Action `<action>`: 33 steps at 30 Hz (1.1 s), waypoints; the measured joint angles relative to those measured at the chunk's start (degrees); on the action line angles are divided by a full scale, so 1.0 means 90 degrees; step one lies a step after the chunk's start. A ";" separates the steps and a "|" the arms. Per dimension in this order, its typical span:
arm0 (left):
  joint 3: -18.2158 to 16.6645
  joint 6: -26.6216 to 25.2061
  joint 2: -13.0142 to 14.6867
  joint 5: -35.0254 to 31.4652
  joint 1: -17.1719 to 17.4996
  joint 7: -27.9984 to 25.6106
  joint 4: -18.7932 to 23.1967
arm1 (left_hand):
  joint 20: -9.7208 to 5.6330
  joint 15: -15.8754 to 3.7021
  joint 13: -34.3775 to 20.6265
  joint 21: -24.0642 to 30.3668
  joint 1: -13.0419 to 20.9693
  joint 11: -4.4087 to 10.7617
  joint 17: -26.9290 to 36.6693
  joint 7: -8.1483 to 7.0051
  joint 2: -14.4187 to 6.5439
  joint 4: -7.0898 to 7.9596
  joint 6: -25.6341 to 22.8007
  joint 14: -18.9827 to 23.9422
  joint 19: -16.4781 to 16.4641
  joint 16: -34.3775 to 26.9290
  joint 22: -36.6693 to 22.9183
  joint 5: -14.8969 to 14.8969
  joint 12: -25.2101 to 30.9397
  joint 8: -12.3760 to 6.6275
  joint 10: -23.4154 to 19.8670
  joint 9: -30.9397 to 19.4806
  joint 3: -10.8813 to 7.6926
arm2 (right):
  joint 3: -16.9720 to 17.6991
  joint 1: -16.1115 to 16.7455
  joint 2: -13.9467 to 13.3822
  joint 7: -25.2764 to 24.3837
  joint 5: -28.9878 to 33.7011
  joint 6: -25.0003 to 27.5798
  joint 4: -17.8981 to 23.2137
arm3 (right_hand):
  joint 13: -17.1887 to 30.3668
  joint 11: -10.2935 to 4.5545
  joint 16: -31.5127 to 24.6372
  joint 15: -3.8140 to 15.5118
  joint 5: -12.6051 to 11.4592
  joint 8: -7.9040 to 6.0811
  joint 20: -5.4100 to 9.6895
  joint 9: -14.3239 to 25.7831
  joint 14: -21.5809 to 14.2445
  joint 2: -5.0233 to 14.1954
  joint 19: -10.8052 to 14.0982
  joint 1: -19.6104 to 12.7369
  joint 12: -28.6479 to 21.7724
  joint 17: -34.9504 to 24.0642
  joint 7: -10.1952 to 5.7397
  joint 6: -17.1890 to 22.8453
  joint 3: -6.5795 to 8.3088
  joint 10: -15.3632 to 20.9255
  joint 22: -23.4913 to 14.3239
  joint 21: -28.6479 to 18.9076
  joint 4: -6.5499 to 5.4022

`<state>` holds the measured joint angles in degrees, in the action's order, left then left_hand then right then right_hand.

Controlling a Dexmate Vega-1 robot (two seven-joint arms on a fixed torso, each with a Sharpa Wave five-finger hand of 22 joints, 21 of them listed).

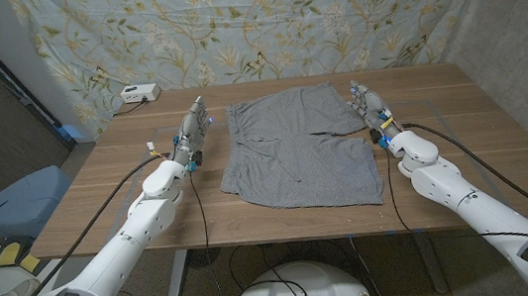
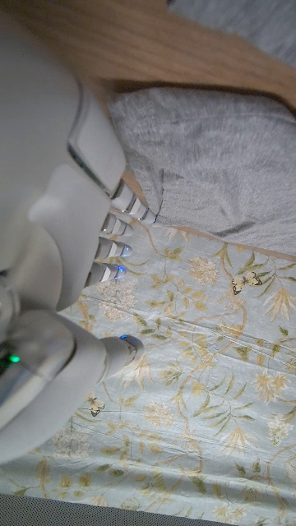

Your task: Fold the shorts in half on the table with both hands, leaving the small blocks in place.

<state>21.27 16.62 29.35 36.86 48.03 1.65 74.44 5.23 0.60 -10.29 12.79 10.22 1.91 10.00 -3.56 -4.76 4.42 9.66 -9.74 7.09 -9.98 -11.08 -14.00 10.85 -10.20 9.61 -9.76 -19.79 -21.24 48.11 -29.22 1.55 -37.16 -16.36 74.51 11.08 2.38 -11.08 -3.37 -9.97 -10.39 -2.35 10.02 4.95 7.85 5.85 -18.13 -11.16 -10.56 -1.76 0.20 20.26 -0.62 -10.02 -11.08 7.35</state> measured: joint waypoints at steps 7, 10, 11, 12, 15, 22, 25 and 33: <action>0.0000 0.0013 0.0000 -0.0078 0.0000 -0.0026 0.0000 | 0.0000 0.0000 0.0000 0.0002 0.0000 0.0000 0.0002 -0.0023 0.0000 0.0000 0.0022 0.0000 0.0000 -0.0025 0.0000 0.0000 0.0000 -0.0015 0.0000 0.0001 0.0000 | -0.0024 -0.0001 -0.0029 0.0000 0.0000 0.0000 0.0054 | 0.0000 0.0000 0.0000 0.0000 0.0000 0.0000 0.0000 0.0000 0.0000 0.0000 0.0000 0.0000 -0.0011 0.0000 0.0000 0.0000 0.0000 0.0000 0.0000 0.0000 0.0000; 0.0016 0.0023 0.0069 -0.0114 -0.0003 -0.0048 0.0005 | 0.0000 0.0051 0.0000 0.0002 0.0020 0.0000 -0.0011 -0.0049 0.0020 -0.0027 0.0020 -0.0006 0.0000 -0.0025 0.0000 0.0000 0.0044 -0.0067 0.0000 0.0001 -0.0028 | -0.0039 -0.0001 -0.0067 -0.0078 0.0095 0.0100 0.0114 | -0.0001 0.0034 0.0000 0.0000 0.0000 0.0000 0.0000 0.0000 -0.0001 0.0000 0.0000 0.0000 -0.0011 0.0000 -0.0023 0.0023 0.0000 0.0034 0.0001 0.0000 0.0000; 0.0016 0.0027 0.0070 -0.0131 -0.0003 -0.0056 0.0007 | 0.0002 0.0052 0.0000 0.0002 0.0025 -0.0010 -0.0015 -0.0080 0.0025 -0.0027 0.0027 -0.0004 -0.0003 -0.0025 0.0001 0.0000 0.0049 -0.0069 0.0010 0.0001 -0.0027 | -0.0045 0.0002 -0.0086 -0.0078 0.0096 0.0104 0.0143 | -0.0001 0.0034 0.0000 0.0000 0.0000 0.0000 0.0000 0.0000 -0.0001 0.0000 0.0000 0.0000 -0.0011 -0.0016 -0.0023 0.0023 0.0000 0.0034 0.0001 0.0000 0.0000; 0.0016 0.0028 0.0070 -0.0146 -0.0003 -0.0064 0.0007 | 0.0015 0.0053 0.0000 0.0002 0.0025 -0.0029 -0.0016 -0.0116 0.0025 -0.0027 0.0021 -0.0004 -0.0017 -0.0025 0.0001 0.0000 0.0049 -0.0069 0.0029 0.0001 -0.0027 | -0.0052 0.0009 -0.0107 -0.0090 0.0116 0.0147 0.0179 | -0.0001 0.0058 0.0000 0.0000 0.0000 0.0000 0.0000 0.0000 -0.0001 0.0000 -0.0001 0.0000 -0.0011 -0.0025 -0.0022 0.0023 0.0000 0.0058 0.0001 0.0000 0.0000; 0.0027 0.0033 0.0128 -0.0218 0.0028 -0.0108 0.0061 | 0.0050 0.0083 0.0000 0.0002 0.0057 -0.0052 -0.0016 -0.0116 -0.0008 -0.0046 0.0021 -0.0021 -0.0052 -0.0025 0.0001 0.0000 0.0079 -0.0093 0.0005 0.0001 -0.0009 | -0.0070 0.0037 -0.0176 -0.0122 0.0155 0.0226 0.0290 | -0.0001 0.0091 0.0000 0.0000 0.0000 -0.0024 -0.0035 0.0000 -0.0001 0.0033 0.0035 -0.0033 -0.0022 -0.0029 -0.0022 0.0023 0.0000 0.0092 0.0001 0.0000 0.0000; 0.0079 0.0055 0.0305 -0.0544 0.0094 -0.0289 0.0259 | 0.0117 0.0112 0.0001 0.0002 0.0092 -0.0053 -0.0016 -0.0115 -0.0041 -0.0079 0.0021 -0.0009 -0.0073 -0.0072 0.0001 0.0000 0.0107 -0.0118 0.0004 0.0002 -0.0028 | -0.0120 0.0118 -0.0399 -0.0281 0.0374 0.0457 0.0615 | -0.0001 0.0131 -0.0040 0.0000 0.0000 -0.0024 -0.0035 0.0030 -0.0001 0.0035 0.0034 -0.0034 -0.0057 -0.0029 -0.0022 0.0023 0.0026 0.0142 0.0001 0.0000 -0.0027; 0.0105 0.0055 0.0389 -0.0723 0.0124 -0.0382 0.0356 | 0.0163 0.0152 0.0001 0.0040 0.0167 -0.0053 -0.0016 -0.0128 -0.0032 -0.0128 0.0034 -0.0008 -0.0119 -0.0074 0.0001 0.0000 0.0143 -0.0118 0.0004 0.0002 -0.0030 | -0.0140 0.0160 -0.0501 -0.0362 0.0479 0.0549 0.0773 | -0.0001 0.0134 -0.0049 0.0000 0.0000 -0.0024 -0.0035 0.0030 -0.0033 0.0068 0.0034 -0.0067 -0.0082 -0.0028 -0.0030 0.0031 0.0026 0.0185 0.0001 0.0000 -0.0027; 0.0167 -0.0001 0.0607 -0.1131 0.0213 -0.0583 0.0634 | 0.0334 0.0313 0.0001 0.0040 0.0202 -0.0087 -0.0001 -0.0185 -0.0064 -0.0180 0.0020 -0.0009 -0.0172 -0.0074 0.0002 0.0000 0.0144 -0.0118 0.0038 0.0002 -0.0032 | -0.0172 0.0332 -0.0818 -0.0631 0.0758 0.0880 0.1299 | -0.0002 0.0110 -0.0089 0.0042 0.0000 -0.0048 -0.0045 0.0029 -0.0145 0.0136 0.0092 -0.0064 -0.0084 -0.0040 -0.0067 0.0116 0.0077 0.0276 0.0002 -0.0049 -0.0079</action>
<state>22.77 16.61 34.81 26.68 49.95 -3.59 80.14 8.23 3.41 -10.28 13.14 12.03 1.13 9.99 -5.22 -5.34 2.80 9.84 -9.82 5.54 -10.65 -11.07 -14.00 12.14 -11.26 9.95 -9.74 -20.08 -22.79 51.10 -36.58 -4.13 -30.33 -8.45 86.20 11.07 3.37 -11.88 -2.99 -9.97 -10.82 -2.76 10.29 3.65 9.08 6.68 -18.71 -11.91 -10.92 -2.36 1.24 20.95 1.87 -10.01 -11.52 6.65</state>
